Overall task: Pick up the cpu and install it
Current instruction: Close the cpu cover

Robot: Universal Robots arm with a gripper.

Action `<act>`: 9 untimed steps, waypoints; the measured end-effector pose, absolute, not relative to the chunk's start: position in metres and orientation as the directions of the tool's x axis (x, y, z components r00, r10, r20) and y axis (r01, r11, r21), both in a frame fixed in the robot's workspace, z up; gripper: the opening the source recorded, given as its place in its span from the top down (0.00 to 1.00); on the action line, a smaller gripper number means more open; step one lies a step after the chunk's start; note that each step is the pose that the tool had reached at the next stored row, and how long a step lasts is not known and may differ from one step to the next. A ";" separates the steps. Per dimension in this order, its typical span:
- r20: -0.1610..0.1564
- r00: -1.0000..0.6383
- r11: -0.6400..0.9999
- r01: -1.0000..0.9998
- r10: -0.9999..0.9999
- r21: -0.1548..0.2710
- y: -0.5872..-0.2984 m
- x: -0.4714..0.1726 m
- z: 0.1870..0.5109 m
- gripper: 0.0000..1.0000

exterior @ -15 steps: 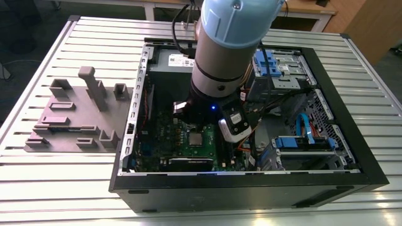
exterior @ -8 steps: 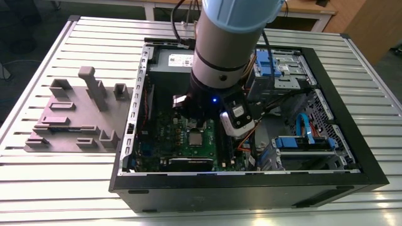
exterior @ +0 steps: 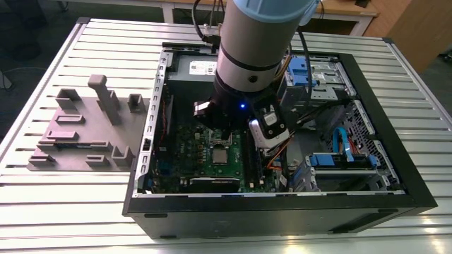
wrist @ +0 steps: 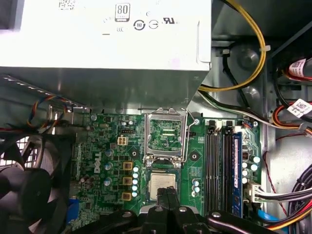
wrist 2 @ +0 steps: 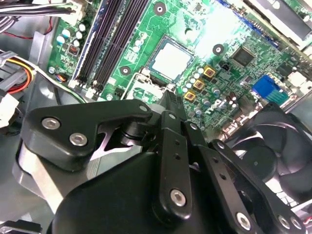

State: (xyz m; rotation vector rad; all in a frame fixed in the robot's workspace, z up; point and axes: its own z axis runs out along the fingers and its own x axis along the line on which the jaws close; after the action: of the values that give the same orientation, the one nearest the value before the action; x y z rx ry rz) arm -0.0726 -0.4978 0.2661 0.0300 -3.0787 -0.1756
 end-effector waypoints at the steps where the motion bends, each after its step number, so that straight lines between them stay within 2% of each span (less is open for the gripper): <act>1: 0.057 -0.998 0.993 -0.020 -0.027 0.114 -0.498 -0.073 0.266 0.90; 9: 0.057 -0.984 0.980 -0.161 -0.168 0.114 -0.498 -0.073 0.265 0.90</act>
State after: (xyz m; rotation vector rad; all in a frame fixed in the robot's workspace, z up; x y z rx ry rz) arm -0.0726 -0.4978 0.2651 0.2540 -3.0605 -0.1679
